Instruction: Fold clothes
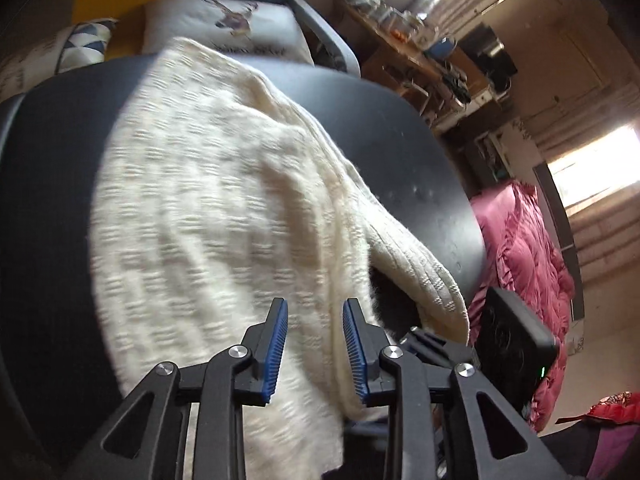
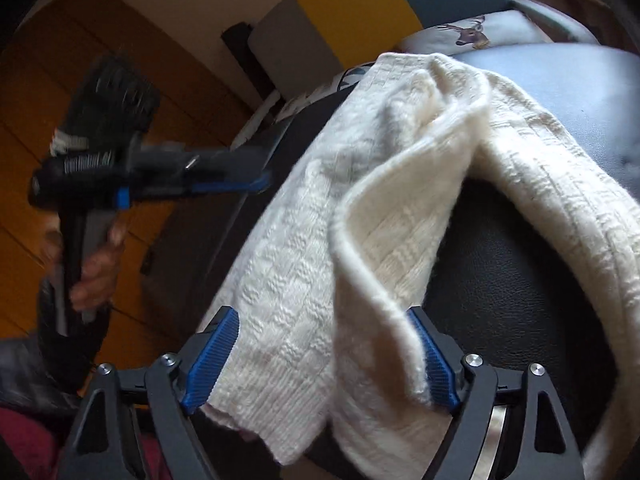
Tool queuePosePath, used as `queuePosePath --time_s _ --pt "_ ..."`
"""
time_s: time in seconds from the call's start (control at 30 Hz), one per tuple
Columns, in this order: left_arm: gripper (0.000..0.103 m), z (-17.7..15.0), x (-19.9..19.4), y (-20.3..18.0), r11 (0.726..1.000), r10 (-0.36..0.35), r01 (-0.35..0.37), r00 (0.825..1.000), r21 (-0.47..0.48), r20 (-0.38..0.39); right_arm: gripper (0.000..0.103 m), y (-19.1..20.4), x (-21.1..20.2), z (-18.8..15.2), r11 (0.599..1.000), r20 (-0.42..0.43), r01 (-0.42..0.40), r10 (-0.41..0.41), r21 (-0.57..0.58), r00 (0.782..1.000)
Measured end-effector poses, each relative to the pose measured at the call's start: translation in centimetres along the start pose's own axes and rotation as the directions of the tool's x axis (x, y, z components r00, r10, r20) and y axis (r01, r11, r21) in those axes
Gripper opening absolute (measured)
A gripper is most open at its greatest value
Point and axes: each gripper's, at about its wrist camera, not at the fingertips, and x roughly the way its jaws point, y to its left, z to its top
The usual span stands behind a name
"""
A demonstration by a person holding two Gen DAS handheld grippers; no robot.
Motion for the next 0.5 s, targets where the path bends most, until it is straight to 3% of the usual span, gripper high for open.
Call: queuePosePath --time_s 0.2,0.37,0.4,0.47,0.5 --pt "0.04 1.3 3.3 -1.1 0.999 -0.001 -0.002 0.995 -0.035 -0.096 0.085 2.3 -0.1 -1.2 0.99 0.017 0.063 -0.061 -0.125 0.998" --pt "0.041 1.8 5.4 -2.5 0.998 0.059 -0.056 0.983 0.027 -0.173 0.085 4.7 -0.1 -1.9 0.968 0.024 0.084 -0.081 -0.238 0.996" --pt "0.038 1.5 6.0 -2.9 0.997 0.064 -0.054 0.98 0.055 -0.188 0.085 4.9 0.0 -2.0 0.967 0.02 0.078 -0.075 -0.243 0.997" --pt "0.012 1.1 6.3 -3.3 0.995 0.063 -0.046 0.981 0.092 -0.181 0.085 5.1 0.2 -2.1 0.966 0.014 0.075 -0.074 -0.249 0.997" --pt "0.005 0.8 6.2 -3.4 0.994 0.058 -0.041 0.985 0.105 -0.165 0.085 4.9 0.0 -2.2 0.968 0.012 0.07 -0.069 -0.242 0.998"
